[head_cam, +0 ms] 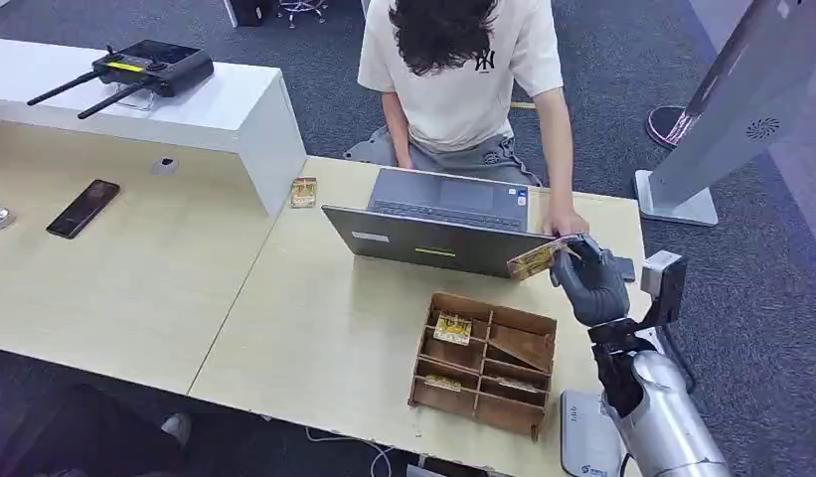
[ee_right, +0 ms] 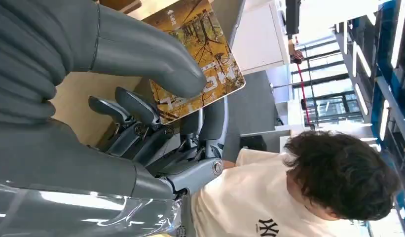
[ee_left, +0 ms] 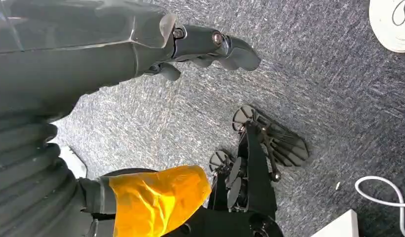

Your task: Pass the card to the sensor for recognition and then transmit it.

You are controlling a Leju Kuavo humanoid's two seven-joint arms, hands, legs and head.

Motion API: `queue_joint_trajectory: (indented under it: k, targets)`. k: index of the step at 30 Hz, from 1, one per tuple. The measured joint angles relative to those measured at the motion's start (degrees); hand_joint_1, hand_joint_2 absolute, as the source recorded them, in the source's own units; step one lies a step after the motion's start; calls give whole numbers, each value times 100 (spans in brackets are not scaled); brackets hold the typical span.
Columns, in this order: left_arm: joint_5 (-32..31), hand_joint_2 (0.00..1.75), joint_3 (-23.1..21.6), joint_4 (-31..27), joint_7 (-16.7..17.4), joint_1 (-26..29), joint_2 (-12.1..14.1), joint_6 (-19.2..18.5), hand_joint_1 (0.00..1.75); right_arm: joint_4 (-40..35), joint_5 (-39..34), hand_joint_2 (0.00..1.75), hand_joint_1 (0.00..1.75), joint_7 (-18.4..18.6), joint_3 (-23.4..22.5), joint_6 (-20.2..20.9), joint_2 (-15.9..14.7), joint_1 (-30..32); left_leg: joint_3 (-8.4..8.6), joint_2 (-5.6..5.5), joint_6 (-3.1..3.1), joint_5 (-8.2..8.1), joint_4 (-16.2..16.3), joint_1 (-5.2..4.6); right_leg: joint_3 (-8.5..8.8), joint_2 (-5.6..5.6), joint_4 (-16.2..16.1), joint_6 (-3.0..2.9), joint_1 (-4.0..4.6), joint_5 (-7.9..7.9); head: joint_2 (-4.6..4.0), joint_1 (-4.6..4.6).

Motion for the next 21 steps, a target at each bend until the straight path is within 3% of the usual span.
queue_joint_trajectory:
  k: [21]
  targets:
    - [-2,175,0,0,-68,-2,-2,-26,0,807,232,175,175,-372,-623,-350,-28,-1162,3,2,-1,1,1,-1,-1,3,2,-1,0,2,0,0]
